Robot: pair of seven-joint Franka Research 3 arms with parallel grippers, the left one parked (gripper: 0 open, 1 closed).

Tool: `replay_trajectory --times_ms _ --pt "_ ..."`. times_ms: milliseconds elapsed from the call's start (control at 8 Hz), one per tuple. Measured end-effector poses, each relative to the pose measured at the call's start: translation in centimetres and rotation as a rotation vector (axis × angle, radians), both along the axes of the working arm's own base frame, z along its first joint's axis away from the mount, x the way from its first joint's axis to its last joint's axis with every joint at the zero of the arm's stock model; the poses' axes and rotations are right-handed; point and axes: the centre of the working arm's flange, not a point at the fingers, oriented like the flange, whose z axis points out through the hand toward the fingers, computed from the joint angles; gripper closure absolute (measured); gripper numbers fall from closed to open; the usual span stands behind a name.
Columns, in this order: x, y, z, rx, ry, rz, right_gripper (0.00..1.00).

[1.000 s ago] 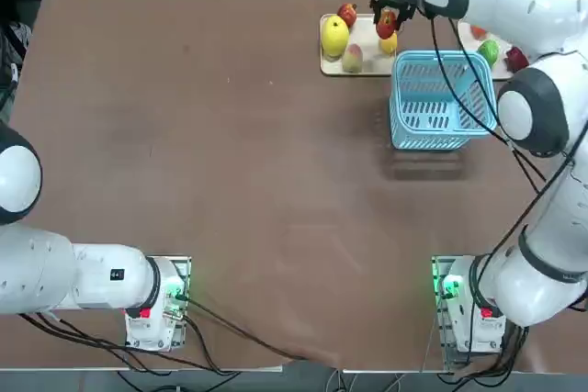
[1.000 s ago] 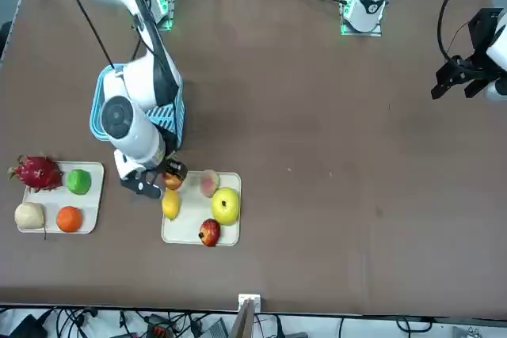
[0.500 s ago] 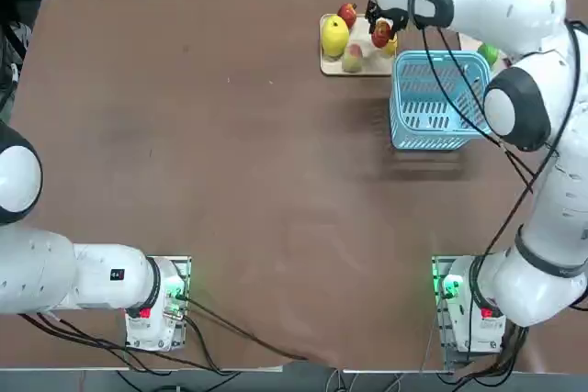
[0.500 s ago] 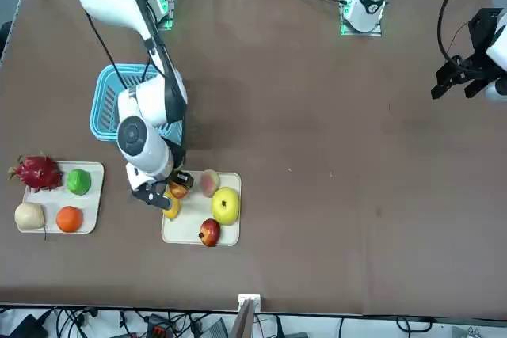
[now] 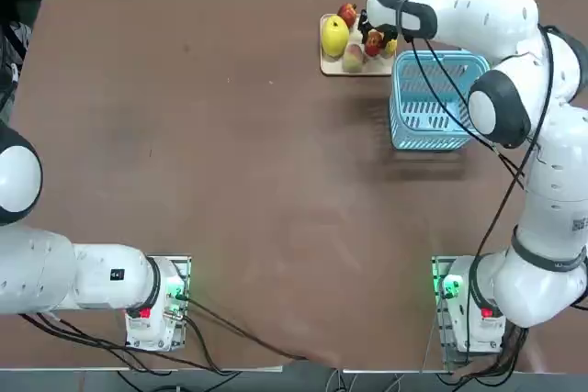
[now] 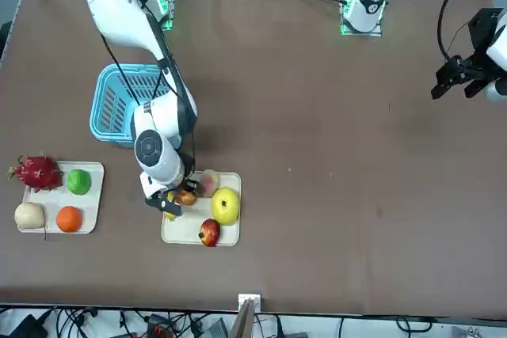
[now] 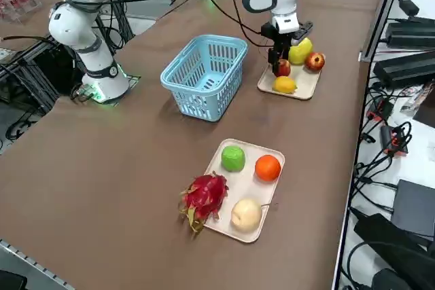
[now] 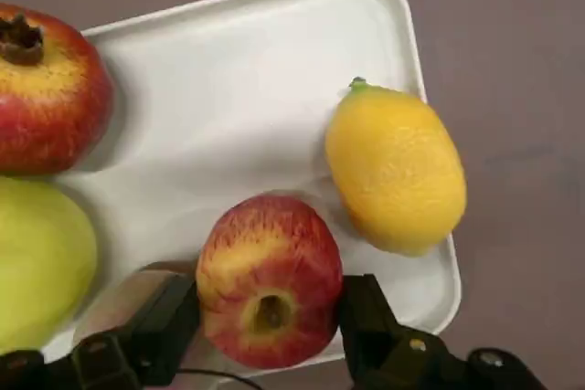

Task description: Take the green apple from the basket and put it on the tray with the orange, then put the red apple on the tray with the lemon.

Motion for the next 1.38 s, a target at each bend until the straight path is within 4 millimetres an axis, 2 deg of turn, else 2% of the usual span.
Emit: replay_trajectory --times_ms 250,375,500,875,1000,1125,1375 --pt "0.0 0.0 -0.5 -0.003 0.005 0.0 0.11" --pt "0.0 0.0 -0.4 -0.002 0.004 0.0 0.02" --pt "0.1 0.1 -0.1 -0.001 0.0 0.0 0.0" --pt "0.5 0.2 0.8 0.005 -0.015 -0.002 0.0" --pt "0.6 0.0 1.9 -0.001 -0.006 -0.008 0.0" --pt "0.7 -0.9 4.1 -0.015 0.018 -0.021 0.0" --pt "1.3 -3.6 12.3 -0.033 0.009 -0.05 0.0"
